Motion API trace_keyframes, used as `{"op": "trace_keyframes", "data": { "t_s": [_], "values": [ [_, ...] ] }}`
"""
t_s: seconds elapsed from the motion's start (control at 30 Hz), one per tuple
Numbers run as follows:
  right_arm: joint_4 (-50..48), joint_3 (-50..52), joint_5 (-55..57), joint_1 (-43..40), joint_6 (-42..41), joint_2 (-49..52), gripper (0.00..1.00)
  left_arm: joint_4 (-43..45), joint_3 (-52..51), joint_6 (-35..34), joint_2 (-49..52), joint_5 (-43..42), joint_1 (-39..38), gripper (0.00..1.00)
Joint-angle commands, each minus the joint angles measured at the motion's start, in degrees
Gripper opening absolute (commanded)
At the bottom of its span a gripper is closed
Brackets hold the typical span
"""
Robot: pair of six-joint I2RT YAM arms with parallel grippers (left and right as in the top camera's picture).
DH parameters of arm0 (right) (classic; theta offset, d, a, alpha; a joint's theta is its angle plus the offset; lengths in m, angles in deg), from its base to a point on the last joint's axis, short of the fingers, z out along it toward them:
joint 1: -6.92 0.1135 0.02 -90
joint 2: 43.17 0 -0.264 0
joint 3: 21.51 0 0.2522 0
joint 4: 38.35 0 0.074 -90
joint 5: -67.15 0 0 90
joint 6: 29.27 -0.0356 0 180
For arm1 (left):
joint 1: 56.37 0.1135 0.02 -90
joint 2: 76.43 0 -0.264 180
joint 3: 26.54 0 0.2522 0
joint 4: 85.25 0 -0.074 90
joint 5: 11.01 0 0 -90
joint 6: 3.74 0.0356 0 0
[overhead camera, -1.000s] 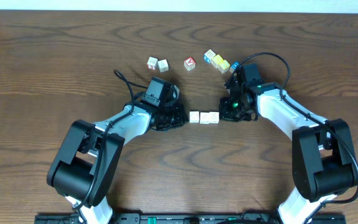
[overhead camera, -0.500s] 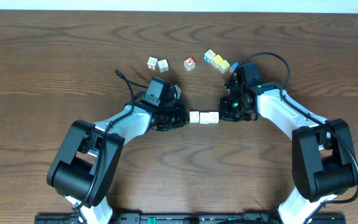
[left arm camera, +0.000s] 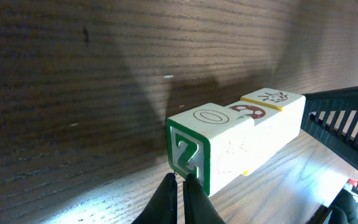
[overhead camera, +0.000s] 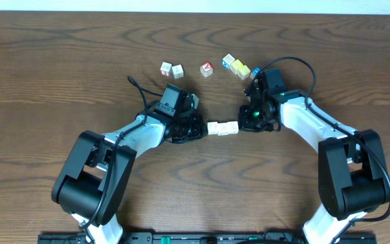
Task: Lift 3 blocks
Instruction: 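Open both grippers and raise them away from the block row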
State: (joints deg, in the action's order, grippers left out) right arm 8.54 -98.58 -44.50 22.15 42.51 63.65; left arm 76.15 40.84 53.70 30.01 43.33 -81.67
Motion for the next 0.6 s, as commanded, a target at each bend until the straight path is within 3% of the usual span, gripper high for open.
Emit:
{"op": "trace_keyframes", "data": {
  "t_s": [0.0,0.2,0.4,0.57],
  "values": [
    [-0.15,-0.20,-0.59,0.20,0.48,0.15,0.01,-0.04,-0.37,1.40,0.28,0.20,0.17,0.07],
    [3.02,-2.58,3.13,0.20,0.50,0.00,0.03,-1.11,-0.35,1.18,-1.03,1.46,3.45,0.07],
    [15.69,-10.40,12.46,0.20,0.52,-0.11,0.03,-4.31,-0.26,2.12,-4.85,5.46,7.43,0.07],
    [24.26,-12.48,5.44,1.90,3.13,-0.07,0.01,-5.42,-0.26,2.05,-5.46,7.13,7.96,0.07]
  ]
}}
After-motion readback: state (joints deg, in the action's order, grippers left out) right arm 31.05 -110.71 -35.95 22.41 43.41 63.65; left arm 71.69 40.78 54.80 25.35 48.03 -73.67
